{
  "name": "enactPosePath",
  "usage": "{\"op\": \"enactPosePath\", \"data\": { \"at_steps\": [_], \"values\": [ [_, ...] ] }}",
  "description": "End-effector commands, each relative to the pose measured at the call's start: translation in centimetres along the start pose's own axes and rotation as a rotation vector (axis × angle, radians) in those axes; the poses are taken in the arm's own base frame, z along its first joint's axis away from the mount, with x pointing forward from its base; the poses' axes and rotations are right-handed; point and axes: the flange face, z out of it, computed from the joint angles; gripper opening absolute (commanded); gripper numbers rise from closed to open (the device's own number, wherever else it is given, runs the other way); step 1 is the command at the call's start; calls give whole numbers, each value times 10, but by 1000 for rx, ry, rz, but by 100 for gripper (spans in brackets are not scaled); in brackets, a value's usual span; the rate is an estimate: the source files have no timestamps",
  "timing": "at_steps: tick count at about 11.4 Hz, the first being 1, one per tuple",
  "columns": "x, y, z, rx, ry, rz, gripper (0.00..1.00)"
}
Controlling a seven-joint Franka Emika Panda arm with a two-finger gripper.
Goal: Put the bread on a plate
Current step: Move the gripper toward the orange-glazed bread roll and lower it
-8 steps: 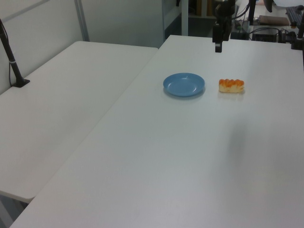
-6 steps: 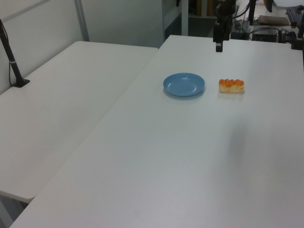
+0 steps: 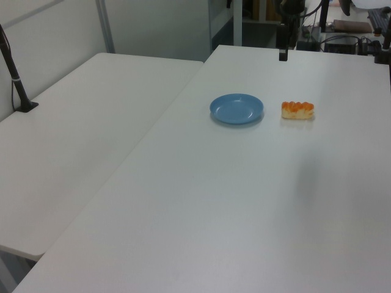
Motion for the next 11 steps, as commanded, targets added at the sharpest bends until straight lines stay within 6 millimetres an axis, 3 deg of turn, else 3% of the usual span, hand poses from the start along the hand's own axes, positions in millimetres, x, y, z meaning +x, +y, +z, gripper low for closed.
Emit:
{"op": "enactPosePath", "data": {
  "at_steps": [1,3,4,8,11],
  "values": [
    [-2,17,-4,6,12,-78,100],
    [-3,43,6,6,8,-115,100],
    [-5,62,23,6,18,-107,100],
    [-24,113,151,2,-10,-193,100],
    [-29,171,220,-42,-41,-222,100]
  ]
}}
